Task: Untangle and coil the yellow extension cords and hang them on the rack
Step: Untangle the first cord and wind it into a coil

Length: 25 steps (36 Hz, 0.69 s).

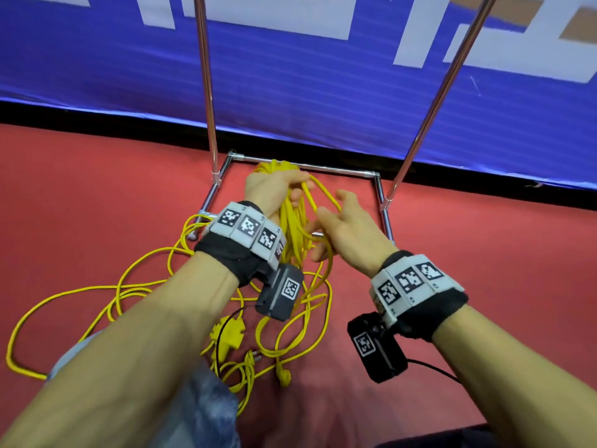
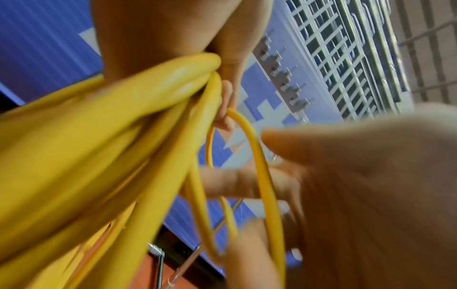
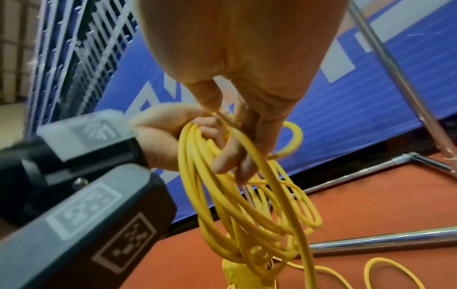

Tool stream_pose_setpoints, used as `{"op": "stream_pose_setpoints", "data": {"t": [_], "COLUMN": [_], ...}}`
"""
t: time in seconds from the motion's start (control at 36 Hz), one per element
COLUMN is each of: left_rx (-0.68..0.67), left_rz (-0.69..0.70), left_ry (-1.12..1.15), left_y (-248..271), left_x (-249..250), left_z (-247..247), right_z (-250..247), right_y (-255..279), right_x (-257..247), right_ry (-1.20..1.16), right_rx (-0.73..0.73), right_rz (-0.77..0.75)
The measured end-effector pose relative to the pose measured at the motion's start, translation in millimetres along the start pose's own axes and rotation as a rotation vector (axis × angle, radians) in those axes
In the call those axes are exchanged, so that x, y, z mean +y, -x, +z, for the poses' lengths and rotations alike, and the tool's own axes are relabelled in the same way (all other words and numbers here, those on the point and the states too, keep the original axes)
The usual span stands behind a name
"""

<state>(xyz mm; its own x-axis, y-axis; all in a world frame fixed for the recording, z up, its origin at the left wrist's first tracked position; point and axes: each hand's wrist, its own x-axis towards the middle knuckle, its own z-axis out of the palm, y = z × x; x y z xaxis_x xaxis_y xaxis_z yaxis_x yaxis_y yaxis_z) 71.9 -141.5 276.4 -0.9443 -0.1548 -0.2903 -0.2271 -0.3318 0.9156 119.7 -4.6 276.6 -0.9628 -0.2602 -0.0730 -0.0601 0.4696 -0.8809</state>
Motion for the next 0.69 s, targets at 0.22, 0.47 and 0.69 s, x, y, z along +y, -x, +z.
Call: {"op": "stream_pose_setpoints", "data": {"t": [0.22, 0.47, 0.69], "left_rx": [0.007, -0.070, -0.046], "left_rz": [0.112, 0.036, 0.079], "left_ry": [0.037, 0.027, 0.076], "left_y": [-5, 20, 15], "left_x": [1, -24, -8], "left_z": [-3, 19, 11], "right_z": [-16, -21, -18], "right_y": [5, -14, 6], "right_x": [11, -1, -2], "right_ry": [0.173, -0.148, -0.198], "right_rx": [0.131, 0.192, -0.163], "right_rz": [-0.142, -0.052, 0.132]}}
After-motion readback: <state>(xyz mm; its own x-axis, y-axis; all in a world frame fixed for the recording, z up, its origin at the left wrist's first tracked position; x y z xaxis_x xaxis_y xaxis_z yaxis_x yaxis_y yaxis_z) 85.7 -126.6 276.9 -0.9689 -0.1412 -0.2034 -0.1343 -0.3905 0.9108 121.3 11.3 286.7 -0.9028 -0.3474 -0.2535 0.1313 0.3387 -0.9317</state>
